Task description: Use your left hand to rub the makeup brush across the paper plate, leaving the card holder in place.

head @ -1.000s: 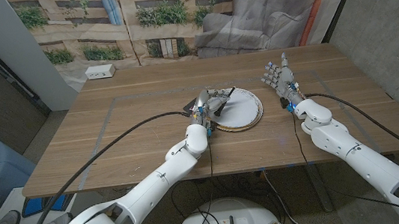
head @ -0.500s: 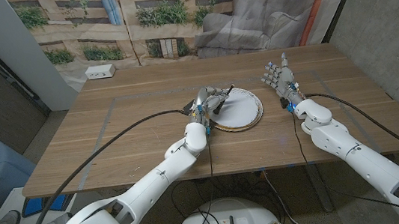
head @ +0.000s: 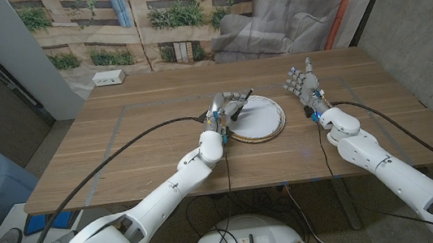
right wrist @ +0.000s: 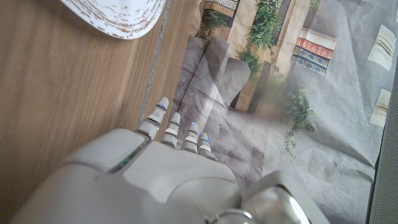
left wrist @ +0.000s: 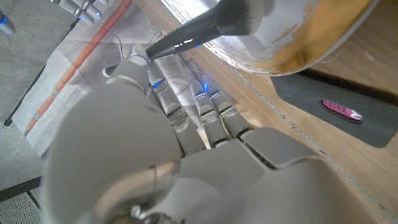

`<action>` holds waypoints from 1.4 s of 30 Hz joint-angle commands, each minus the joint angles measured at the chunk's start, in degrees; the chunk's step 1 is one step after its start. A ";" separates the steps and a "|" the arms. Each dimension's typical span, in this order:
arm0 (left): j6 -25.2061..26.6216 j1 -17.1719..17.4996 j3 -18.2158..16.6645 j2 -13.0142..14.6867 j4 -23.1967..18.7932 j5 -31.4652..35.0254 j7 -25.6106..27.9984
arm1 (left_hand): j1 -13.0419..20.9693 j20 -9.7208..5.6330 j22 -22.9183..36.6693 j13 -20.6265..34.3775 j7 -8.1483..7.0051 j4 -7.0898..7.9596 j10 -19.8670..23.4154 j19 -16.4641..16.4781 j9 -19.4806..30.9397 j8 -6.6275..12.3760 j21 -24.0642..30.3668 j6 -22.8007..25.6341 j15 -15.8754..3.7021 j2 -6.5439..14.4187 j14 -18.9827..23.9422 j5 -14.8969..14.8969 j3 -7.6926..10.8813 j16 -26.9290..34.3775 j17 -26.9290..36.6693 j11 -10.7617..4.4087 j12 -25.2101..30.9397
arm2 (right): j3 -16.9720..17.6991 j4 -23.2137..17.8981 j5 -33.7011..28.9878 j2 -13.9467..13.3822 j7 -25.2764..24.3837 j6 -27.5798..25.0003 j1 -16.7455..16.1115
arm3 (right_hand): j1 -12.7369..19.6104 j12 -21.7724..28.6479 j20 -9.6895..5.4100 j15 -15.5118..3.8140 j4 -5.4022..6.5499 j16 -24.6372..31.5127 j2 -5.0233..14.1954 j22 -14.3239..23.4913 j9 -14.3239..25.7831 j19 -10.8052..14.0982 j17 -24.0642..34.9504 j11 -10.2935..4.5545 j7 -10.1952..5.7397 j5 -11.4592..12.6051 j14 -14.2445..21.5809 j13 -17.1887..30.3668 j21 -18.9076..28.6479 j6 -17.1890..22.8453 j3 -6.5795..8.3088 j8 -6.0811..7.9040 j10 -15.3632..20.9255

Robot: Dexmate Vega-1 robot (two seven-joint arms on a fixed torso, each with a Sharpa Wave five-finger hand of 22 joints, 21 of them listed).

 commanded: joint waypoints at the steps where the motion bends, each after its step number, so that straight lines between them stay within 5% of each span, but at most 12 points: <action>1: 1.39 0.65 -0.82 2.03 -3.80 0.35 -1.15 | 0.25 -0.65 0.17 0.32 0.18 -0.04 0.11 -0.03 0.27 0.40 -0.08 0.06 -8.68 0.15 -0.10 0.33 -0.10 0.18 -0.03 -0.23 0.37 | 0.00 0.00 0.00 0.00 -0.01 -0.01 0.01 | 0.32 0.43 0.38 0.49 0.26 0.22 5.71 0.33 0.16 0.05 0.20 0.03 0.09 0.35 -0.03 0.18 0.35 -0.44 -0.04 0.30 -0.38; 42: 8.82 4.06 -3.71 12.04 -20.46 5.99 -5.33 | 0.68 -0.52 0.18 0.34 0.42 -0.11 -0.04 -0.21 0.29 0.39 -0.13 -0.04 -8.74 0.39 -0.22 0.39 -0.27 0.14 -0.05 -0.21 0.33 | -0.01 -0.12 -0.01 -0.01 -0.07 -0.09 -0.01 | 0.31 0.41 0.42 0.51 0.26 0.21 5.70 0.33 0.16 0.05 0.20 0.17 0.04 0.35 -0.05 0.17 0.35 -0.43 -0.04 0.30 -0.41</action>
